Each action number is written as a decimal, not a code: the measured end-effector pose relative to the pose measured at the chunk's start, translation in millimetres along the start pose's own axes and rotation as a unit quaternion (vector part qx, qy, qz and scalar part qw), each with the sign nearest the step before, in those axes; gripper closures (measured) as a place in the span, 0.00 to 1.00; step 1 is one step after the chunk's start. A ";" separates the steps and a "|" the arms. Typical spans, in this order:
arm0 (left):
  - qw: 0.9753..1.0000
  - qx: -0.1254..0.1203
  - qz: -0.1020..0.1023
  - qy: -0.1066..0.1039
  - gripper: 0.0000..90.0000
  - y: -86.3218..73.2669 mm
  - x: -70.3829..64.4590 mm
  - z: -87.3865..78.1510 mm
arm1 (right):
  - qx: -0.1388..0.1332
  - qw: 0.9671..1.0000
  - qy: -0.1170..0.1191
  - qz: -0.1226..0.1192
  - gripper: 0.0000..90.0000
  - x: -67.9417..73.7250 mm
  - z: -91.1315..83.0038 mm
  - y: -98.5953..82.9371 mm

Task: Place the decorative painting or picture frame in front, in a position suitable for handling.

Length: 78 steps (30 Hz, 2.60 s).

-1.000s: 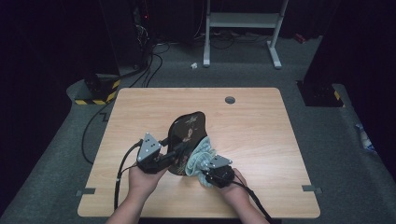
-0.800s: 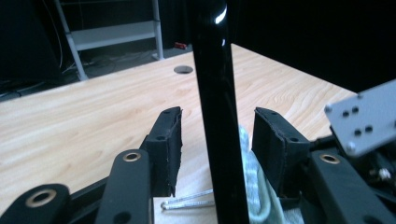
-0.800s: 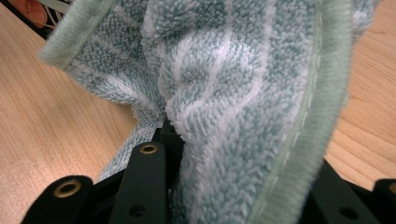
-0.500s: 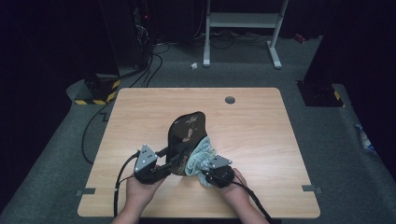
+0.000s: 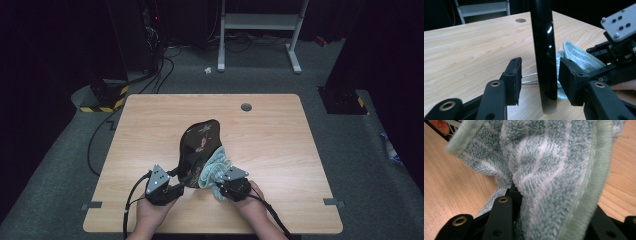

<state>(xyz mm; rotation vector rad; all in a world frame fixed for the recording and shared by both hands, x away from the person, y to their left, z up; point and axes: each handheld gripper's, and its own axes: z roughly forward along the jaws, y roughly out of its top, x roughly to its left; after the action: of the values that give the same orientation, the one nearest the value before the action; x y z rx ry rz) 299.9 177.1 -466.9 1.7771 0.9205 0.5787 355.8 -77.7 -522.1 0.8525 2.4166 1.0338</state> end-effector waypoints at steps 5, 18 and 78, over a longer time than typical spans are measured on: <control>1.000 0.001 0.007 -0.002 0.66 -6.6 -4.4 2.2 | 0.001 1.000 0.001 0.001 0.70 -0.6 -0.4 0.5; 1.000 -0.002 0.003 -0.014 0.72 -18.6 -3.9 6.5 | 0.011 1.000 -0.004 0.026 0.61 -12.1 -5.5 0.6; 0.999 -0.020 -0.013 -0.029 0.86 -45.3 -1.6 39.6 | -0.066 0.996 -0.024 0.046 0.76 -11.7 -35.6 -2.3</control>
<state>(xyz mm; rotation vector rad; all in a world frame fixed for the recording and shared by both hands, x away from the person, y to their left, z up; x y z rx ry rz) 313.6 162.6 -523.7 1.7352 0.8858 0.5221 344.3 -105.1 -499.2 0.9393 2.2601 1.1790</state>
